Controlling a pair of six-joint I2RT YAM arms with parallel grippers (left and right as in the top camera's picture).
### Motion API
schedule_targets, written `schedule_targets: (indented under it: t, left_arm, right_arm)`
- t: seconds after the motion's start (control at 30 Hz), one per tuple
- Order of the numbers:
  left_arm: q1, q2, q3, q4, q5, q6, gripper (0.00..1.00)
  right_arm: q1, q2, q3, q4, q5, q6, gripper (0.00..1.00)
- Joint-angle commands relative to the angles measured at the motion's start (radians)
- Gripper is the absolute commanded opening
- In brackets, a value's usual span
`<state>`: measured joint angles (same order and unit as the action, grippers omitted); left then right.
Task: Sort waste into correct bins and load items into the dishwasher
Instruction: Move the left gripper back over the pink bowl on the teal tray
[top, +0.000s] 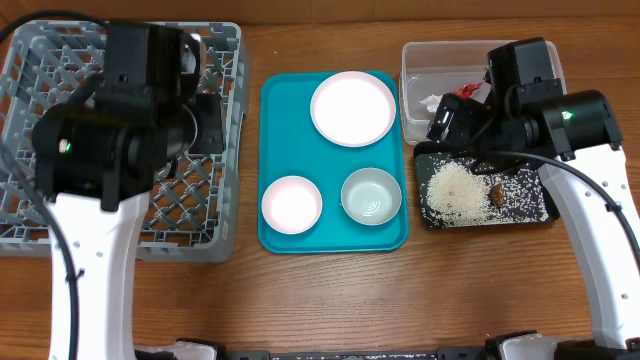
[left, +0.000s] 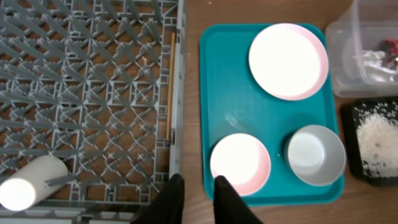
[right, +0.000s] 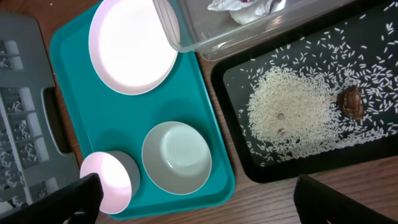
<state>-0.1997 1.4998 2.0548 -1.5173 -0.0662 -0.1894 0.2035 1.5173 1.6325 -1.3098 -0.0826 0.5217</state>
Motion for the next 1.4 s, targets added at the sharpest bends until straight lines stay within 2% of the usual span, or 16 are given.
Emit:
schedule_targets:
  t: [0.0, 0.03, 0.17, 0.27, 0.37, 0.53, 0.63, 0.83, 0.93, 1.13, 1.23, 1.37]
  left_arm:
    - [-0.035, -0.019, -0.013, -0.026, 0.011, -0.035, 0.49]
    - [-0.047, -0.018, -0.014, -0.035, 0.011, -0.035, 1.00]
    - [-0.071, -0.008, -0.020, -0.049, 0.051, -0.036, 1.00]
    - [-0.070, 0.000, -0.019, -0.048, 0.099, -0.036, 1.00]
    - [-0.070, 0.008, -0.019, -0.045, 0.104, -0.036, 1.00]
    - [-0.070, 0.017, -0.020, -0.037, 0.100, -0.036, 1.00]
    - [-0.070, 0.018, -0.046, -0.041, 0.065, -0.060, 1.00]
    - [-0.071, 0.017, -0.185, -0.013, 0.061, -0.066, 1.00]
    - [-0.089, 0.018, -0.296, 0.058, 0.067, -0.064, 0.92]
    - [-0.210, 0.018, -0.544, 0.305, 0.062, -0.051, 0.86]
    - [-0.259, 0.018, -0.650, 0.406, 0.055, -0.065, 0.76]
    - [-0.280, 0.018, -0.762, 0.542, 0.056, -0.080, 0.59]
  right_arm:
    - [-0.003, -0.024, 0.024, 0.015, -0.008, 0.006, 1.00]
    - [-0.003, -0.024, 0.024, 0.040, -0.010, 0.006, 1.00]
    - [-0.001, -0.024, 0.024, 0.077, -0.033, 0.006, 1.00]
    - [0.032, -0.018, 0.018, 0.073, -0.062, -0.023, 0.93]
    - [0.115, -0.017, -0.016, 0.074, -0.043, -0.078, 0.89]
    - [0.261, -0.016, -0.126, 0.106, 0.058, -0.060, 0.79]
    - [0.296, -0.016, -0.191, 0.149, 0.075, 0.024, 0.79]
    - [0.313, -0.014, -0.285, 0.216, 0.049, 0.029, 0.79]
    - [0.301, -0.014, -0.286, 0.214, 0.060, 0.029, 0.77]
    - [0.249, -0.014, -0.285, 0.229, 0.055, 0.051, 0.79]
    - [0.191, -0.014, -0.284, 0.201, 0.053, 0.119, 0.83]
    - [0.102, -0.014, -0.284, 0.196, -0.029, 0.105, 0.89]
